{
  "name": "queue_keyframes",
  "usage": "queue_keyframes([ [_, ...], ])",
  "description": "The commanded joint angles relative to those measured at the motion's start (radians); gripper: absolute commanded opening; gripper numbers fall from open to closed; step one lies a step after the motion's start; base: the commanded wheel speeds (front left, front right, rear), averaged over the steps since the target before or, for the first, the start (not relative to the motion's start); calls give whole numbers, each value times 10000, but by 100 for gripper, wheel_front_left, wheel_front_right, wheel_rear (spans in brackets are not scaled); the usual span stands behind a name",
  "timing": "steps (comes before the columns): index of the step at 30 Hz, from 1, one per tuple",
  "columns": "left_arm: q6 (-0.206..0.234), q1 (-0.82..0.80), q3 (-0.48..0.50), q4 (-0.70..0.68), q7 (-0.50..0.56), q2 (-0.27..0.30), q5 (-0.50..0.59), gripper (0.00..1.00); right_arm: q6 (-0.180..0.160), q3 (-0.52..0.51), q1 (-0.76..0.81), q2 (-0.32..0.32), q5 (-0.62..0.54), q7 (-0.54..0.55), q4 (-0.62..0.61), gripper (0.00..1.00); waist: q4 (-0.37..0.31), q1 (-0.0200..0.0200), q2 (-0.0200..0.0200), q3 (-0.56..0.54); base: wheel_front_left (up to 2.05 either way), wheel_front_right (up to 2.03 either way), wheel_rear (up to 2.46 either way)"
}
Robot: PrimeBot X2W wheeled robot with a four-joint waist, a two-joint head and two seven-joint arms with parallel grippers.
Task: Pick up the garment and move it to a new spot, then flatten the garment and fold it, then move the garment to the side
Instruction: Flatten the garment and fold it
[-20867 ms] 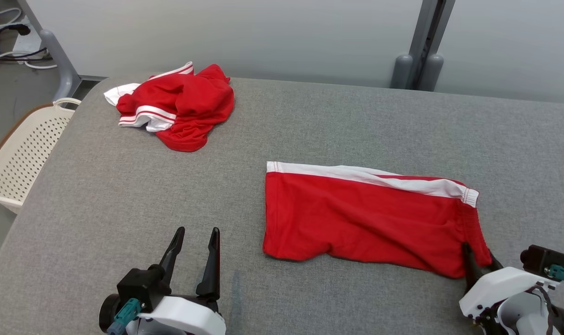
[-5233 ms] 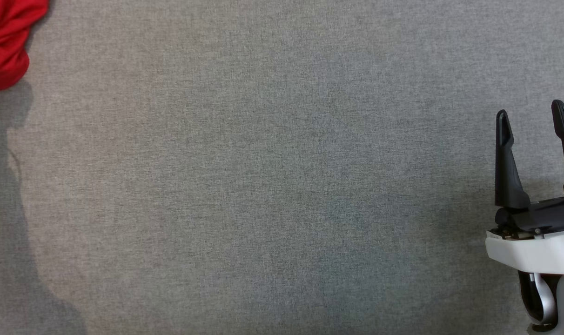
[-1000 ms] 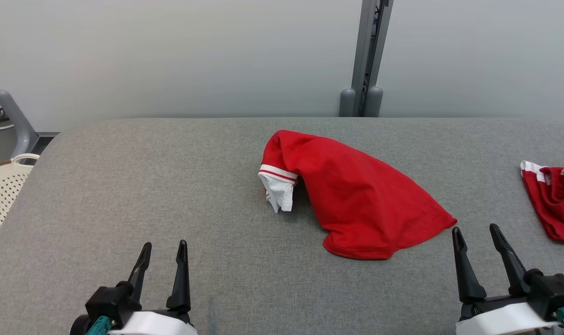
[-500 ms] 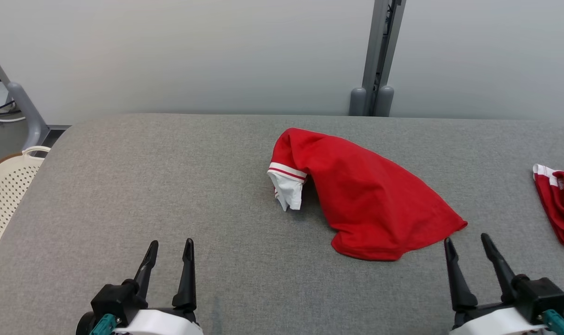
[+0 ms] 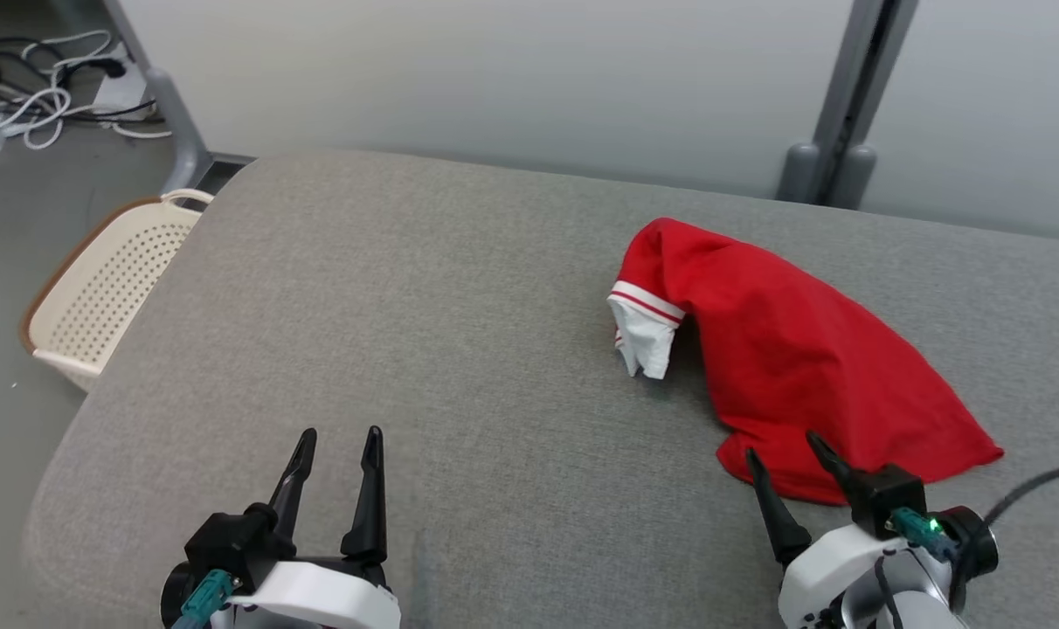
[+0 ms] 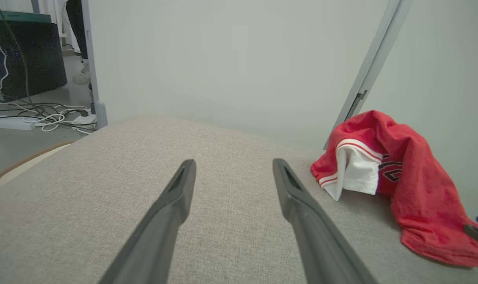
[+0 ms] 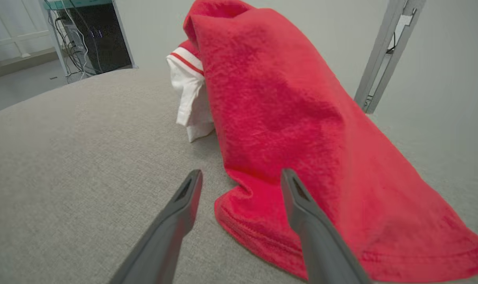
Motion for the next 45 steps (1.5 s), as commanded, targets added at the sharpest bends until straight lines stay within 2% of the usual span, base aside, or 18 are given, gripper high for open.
queue_keyframes([
  [1,49,-243,-49,-51,-13,37,-92,100,2,-94,-385,-79,-216,52,485,100,580,0,0,411,0,0,0],
  [8,204,-323,-188,-158,-13,36,-310,100,2,-826,-1200,-82,-1307,434,2289,100,1298,0,0,780,0,0,0],
  [9,208,-314,-192,-170,-13,36,-332,100,2,-930,-1257,-77,-1409,470,2455,91,1340,0,0,801,0,0,0],
  [10,230,-297,-185,-188,-13,33,-352,100,2,-1021,-1317,-77,-1481,462,2576,52,1360,0,0,812,0,0,0],
  [11,251,-285,-184,-198,-13,33,-363,100,2,-1069,-1344,-74,-1524,417,2670,47,1364,0,0,819,0,0,0],
  [13,300,-235,-134,-227,-13,34,-392,100,2,-1161,-1399,-76,-1657,307,2784,18,1297,0,0,823,0,0,0],
  [14,291,-212,-110,-238,-13,34,-387,100,2,-1189,-1440,-77,-1640,243,2782,0,1229,0,0,815,0,0,0],
  [19,267,-222,-56,-252,-13,37,-301,100,1,-1286,-1636,-82,-1541,-19,2478,0,829,0,0,732,0,0,0],
  [23,233,-201,-52,-251,-13,37,-238,100,2,-1676,-1671,-82,-1591,-198,1763,0,324,0,0,617,0,0,0],
  [26,238,-132,2,-240,-13,39,-196,100,2,-1867,-1445,-53,-1639,-267,851,0,-101,0,0,518,0,0,0],
  [32,210,-35,100,-223,-13,40,-121,100,1,-3021,-351,-234,-2229,-268,-1493,0,-950,0,0,365,0,0,0],
  [38,164,-59,53,-188,-13,37,-102,100,1,-3812,1026,-657,-2324,604,-3282,0,-1557,0,0,392,0,0,0],
  [45,112,-207,-1,-120,-13,35,-84,100,1,-3790,2057,-1034,-2017,1565,-3809,0,-1902,0,0,529,0,0,0],
])
